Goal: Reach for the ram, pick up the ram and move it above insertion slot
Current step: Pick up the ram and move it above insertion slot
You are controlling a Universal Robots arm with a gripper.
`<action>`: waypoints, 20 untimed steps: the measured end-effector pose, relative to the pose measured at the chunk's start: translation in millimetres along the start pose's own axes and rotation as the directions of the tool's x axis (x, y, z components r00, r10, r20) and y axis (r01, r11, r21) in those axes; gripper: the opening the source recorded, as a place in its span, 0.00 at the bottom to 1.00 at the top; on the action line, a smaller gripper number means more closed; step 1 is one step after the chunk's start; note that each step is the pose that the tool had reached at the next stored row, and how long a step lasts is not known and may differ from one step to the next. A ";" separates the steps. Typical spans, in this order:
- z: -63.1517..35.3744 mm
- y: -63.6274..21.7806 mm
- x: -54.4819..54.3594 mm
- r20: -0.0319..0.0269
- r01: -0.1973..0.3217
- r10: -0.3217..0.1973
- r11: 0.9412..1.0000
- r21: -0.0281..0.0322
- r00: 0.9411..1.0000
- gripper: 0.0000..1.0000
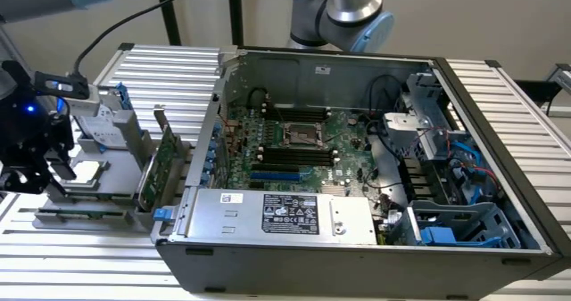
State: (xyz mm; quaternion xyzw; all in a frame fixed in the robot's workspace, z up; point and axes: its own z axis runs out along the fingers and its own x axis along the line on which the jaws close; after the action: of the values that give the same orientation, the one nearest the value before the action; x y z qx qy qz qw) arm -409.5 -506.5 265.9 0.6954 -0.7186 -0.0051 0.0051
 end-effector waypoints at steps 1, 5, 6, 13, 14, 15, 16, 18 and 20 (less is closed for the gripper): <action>1.8 -0.1 1.2 0.000 0.000 0.000 1.000 0.000 1.000 0.36; 9.2 -0.3 4.3 0.000 0.000 0.000 1.000 0.000 1.000 0.36; 11.0 -0.4 4.6 0.000 0.000 0.000 1.000 0.000 1.000 0.36; 23.6 -3.7 5.7 0.000 0.000 0.000 1.000 0.000 1.000 0.36; 25.4 -4.5 6.1 0.000 0.000 0.000 1.000 0.000 1.000 0.36; 27.2 -5.1 6.7 0.000 0.000 0.000 1.000 0.000 1.000 0.36; 29.0 -5.6 7.9 0.000 0.000 0.000 1.000 0.000 1.000 0.36; 32.6 -6.5 10.0 0.000 0.000 0.000 1.000 0.000 1.000 0.36; 36.3 -7.2 11.8 0.000 0.000 0.000 1.000 0.000 1.000 0.36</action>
State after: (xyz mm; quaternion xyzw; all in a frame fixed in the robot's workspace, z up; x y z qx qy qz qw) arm -403.2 -518.5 229.5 0.6954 -0.7186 -0.0052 0.0050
